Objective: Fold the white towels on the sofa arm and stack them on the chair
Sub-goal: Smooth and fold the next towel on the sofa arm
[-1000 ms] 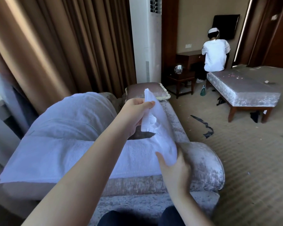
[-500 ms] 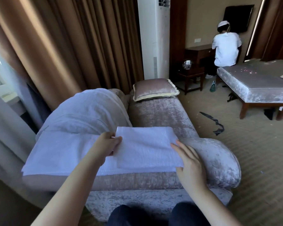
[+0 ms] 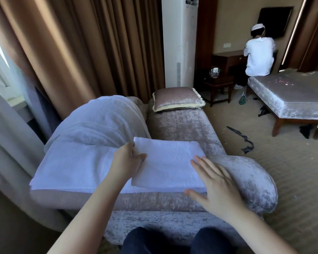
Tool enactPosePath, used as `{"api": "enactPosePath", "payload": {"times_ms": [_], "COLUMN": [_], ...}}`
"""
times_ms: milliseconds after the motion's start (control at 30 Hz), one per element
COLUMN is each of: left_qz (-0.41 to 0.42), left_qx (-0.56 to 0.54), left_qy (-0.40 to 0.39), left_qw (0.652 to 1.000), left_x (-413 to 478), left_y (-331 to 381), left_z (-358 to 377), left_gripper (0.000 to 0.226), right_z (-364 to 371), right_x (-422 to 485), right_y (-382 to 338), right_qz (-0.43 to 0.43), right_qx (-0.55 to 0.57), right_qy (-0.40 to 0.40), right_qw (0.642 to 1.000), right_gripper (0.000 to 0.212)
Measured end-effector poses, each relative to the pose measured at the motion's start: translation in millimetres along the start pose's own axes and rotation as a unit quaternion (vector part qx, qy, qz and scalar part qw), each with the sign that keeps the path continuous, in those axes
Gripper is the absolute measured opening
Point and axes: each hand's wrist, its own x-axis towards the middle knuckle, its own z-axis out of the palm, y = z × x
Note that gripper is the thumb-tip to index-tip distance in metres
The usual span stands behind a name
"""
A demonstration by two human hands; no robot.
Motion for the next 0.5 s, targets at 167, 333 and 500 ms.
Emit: {"api": "enactPosePath", "payload": {"times_ms": [167, 333, 500], "left_qz": [-0.013, 0.001, 0.046], "left_qx": [-0.063, -0.115, -0.047], "left_qy": [0.001, 0.034, 0.073], "left_qw": [0.998, 0.993, 0.995], "left_x": [-6.3, -9.2, -19.6], "left_y": [-6.1, -6.0, -12.2], "left_z": [10.3, 17.4, 15.8], "left_gripper": [0.053, 0.05, 0.053], "right_z": [-24.9, -22.3, 5.3], "right_x": [25.3, 80.4, 96.5], "right_y": [-5.2, -16.5, -13.8], "right_qz": [0.076, 0.051, 0.094], "right_qx": [0.061, 0.155, 0.04], "right_qy": [0.021, -0.014, -0.107], "right_qw": [0.995, 0.987, 0.989], "right_gripper": [0.081, 0.042, 0.044]}}
